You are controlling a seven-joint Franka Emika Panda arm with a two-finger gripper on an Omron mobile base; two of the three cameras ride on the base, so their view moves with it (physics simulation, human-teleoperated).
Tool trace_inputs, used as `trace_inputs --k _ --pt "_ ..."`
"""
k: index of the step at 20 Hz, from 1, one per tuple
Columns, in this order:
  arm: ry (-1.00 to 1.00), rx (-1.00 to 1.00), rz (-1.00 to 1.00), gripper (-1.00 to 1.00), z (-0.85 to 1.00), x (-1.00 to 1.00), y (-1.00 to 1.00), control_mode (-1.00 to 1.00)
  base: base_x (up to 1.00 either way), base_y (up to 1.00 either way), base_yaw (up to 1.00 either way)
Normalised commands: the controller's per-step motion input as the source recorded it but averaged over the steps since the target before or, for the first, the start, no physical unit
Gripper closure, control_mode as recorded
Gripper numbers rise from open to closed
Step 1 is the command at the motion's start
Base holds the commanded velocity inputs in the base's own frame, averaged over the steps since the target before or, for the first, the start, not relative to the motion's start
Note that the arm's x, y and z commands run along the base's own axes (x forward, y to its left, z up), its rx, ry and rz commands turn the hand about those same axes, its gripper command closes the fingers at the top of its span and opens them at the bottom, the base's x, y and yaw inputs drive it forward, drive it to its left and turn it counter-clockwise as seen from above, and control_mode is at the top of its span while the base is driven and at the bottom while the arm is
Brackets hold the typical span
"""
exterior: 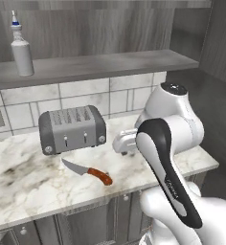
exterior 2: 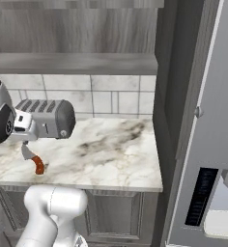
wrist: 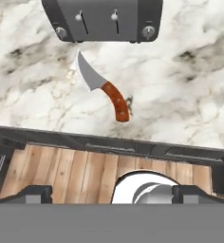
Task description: Move the cutting board and knife to the sink. Then move spray from the cabinet to the counter.
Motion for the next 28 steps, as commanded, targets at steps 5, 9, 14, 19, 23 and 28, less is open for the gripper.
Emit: trace_inputs --k 5,9,14,19,23,28 --pt "0.09 -0.06 0.15 -1.0 -0.7 0.11 0.12 -1.0 0.0 0.0 0.0" --pt "0.02 -0.12 0.06 -1.0 -0.69 0.71 0.42 -1.0 0.0 0.0 0.0" --pt "0.07 -0.12 0.0 -1.0 -0.57 0.64 0.39 -1.0 0.0 0.0 0.0" --pt "0.14 -0.05 0.0 -1.0 -0.53 0.61 0.3 -1.0 0.0 0.0 0.0" --pt "0.18 0.0 0.0 -1.0 -0.5 0.66 0.08 -1.0 0.0 0.0 0.0" --pt "0.15 0.0 0.0 -1.0 -0.55 0.51 0.0 -1.0 0.0 0.0 0.0"
